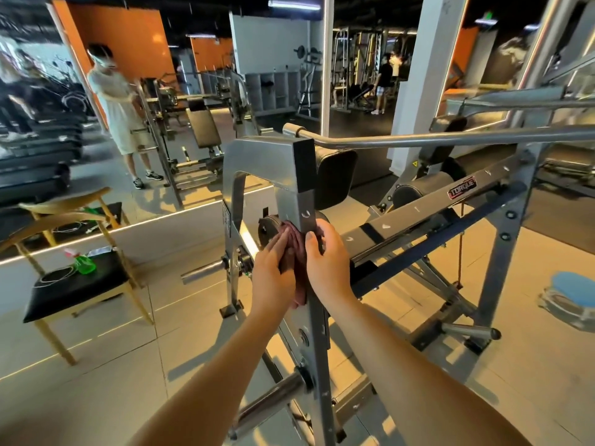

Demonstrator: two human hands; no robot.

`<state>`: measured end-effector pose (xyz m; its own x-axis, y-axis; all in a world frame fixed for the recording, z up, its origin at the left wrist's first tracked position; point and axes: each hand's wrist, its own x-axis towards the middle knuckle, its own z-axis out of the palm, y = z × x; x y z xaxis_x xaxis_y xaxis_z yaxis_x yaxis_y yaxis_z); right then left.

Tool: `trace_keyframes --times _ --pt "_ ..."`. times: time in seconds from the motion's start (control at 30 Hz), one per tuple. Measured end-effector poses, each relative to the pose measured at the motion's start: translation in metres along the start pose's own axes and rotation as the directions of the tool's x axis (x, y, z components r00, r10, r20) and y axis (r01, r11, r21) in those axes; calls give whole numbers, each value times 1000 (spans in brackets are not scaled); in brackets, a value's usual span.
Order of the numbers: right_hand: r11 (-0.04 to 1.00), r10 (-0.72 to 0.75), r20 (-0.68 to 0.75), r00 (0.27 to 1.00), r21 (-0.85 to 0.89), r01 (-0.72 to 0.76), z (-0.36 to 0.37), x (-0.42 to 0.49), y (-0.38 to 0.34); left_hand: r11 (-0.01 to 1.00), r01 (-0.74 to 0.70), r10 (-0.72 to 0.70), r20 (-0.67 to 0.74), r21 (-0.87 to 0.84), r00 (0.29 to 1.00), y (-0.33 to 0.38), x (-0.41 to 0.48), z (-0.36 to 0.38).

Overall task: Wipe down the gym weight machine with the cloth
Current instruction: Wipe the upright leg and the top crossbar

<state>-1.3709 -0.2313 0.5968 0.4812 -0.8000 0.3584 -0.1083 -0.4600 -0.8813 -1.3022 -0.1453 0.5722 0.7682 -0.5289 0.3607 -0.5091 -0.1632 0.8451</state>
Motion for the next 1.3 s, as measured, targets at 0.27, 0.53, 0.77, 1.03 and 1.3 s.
trace_keyframes --times 0.27,0.53,0.77,1.03,1.3 --pt "997 37 17 999 72 -38 2 -1 -1 997 -71 71 -17 12 997 18 31 -4" --pt "999 41 -42 998 25 -40 9 -4 -6 999 -29 29 14 19 999 17 23 -6" --pt "999 32 -81 996 -18 -33 13 -3 -4 999 7 -7 -3 -35 1000 -1 24 13" --pt "999 47 -95 994 15 -46 15 -8 -4 997 -57 57 5 45 998 6 31 0" --pt "999 32 -75 997 9 -31 12 -8 -2 993 -12 5 66 115 998 -2 6 0"
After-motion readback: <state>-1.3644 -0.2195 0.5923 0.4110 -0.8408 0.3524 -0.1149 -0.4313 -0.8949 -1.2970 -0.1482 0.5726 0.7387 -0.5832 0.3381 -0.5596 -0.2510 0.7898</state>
